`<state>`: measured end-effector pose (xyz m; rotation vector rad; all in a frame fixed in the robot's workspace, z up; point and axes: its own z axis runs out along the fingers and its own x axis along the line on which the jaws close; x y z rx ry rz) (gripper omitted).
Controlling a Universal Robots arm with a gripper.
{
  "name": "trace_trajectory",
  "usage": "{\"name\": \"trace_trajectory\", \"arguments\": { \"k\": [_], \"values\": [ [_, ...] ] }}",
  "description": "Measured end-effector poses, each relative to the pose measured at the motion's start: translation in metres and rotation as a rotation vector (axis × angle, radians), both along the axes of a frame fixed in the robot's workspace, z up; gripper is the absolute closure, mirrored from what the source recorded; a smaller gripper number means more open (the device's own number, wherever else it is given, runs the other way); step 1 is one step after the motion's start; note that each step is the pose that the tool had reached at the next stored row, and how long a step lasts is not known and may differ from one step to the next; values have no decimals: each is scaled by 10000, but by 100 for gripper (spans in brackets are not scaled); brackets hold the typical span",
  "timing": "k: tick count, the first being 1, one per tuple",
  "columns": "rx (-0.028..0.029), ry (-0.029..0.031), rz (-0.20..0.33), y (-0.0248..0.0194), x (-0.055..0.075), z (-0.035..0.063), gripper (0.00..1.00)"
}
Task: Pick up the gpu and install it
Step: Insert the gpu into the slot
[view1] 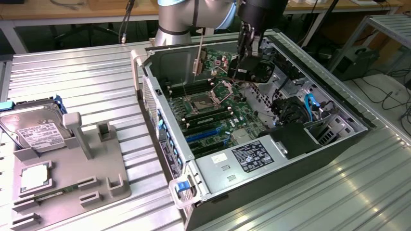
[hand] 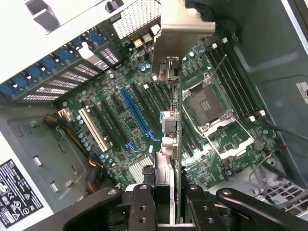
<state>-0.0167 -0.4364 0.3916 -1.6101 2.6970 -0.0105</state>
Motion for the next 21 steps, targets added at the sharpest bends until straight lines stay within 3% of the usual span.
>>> {"name": "trace_trajectory", "arguments": {
  "k": [21],
  "values": [
    [-1,-2,2962,-1,0,-7,72]
  ]
}}
